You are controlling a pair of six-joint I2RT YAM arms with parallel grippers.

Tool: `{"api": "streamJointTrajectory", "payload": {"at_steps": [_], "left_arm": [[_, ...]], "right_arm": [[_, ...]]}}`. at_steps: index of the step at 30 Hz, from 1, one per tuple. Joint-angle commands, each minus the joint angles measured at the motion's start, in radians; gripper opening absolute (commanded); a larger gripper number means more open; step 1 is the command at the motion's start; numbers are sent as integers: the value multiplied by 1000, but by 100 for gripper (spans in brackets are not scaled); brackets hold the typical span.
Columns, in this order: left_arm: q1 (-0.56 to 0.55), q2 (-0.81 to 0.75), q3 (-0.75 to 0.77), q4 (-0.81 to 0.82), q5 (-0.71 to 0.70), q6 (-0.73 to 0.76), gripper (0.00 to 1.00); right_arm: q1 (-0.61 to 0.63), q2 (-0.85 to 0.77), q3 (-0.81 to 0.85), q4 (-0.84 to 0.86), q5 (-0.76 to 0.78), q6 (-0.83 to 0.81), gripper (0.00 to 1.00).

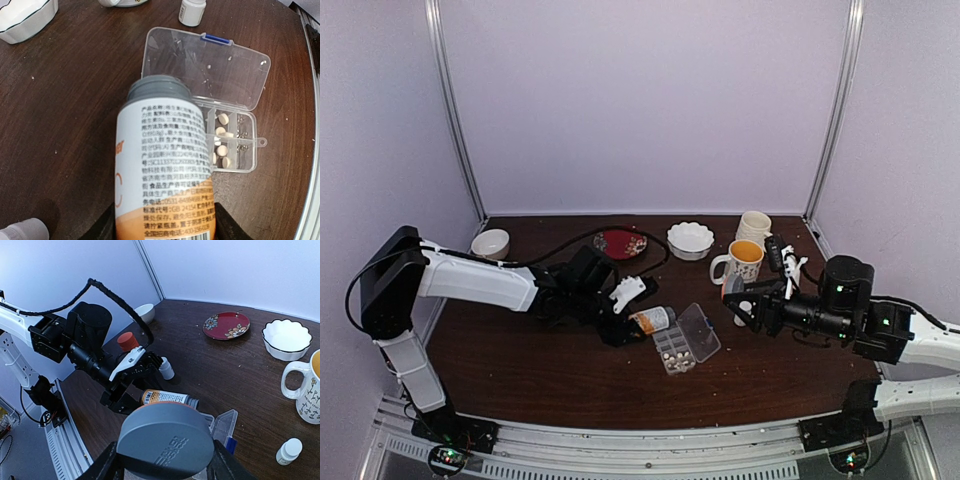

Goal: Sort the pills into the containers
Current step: Pour the pill into the compartment of the pill container.

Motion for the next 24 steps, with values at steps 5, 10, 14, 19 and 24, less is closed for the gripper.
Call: {"api": "streamJointTrajectory", "payload": {"at_steps": [5, 10, 14, 19, 24], "left_arm": [[6, -7, 12, 6, 0, -11, 0], [6, -3, 38, -32, 11, -17, 0], [6, 18, 25, -6, -4, -17, 0], [4, 1, 5, 23, -7, -23, 0], [-1, -29, 11, 7, -21, -12, 0]], "right_arm": [[5, -13, 0, -20, 13, 20, 0], [4, -14, -2, -16, 15, 19, 0], [4, -8, -7, -1, 15, 20, 0], [4, 0, 1, -5, 10, 17, 0], [4, -2, 4, -23, 11, 13, 0]]}}
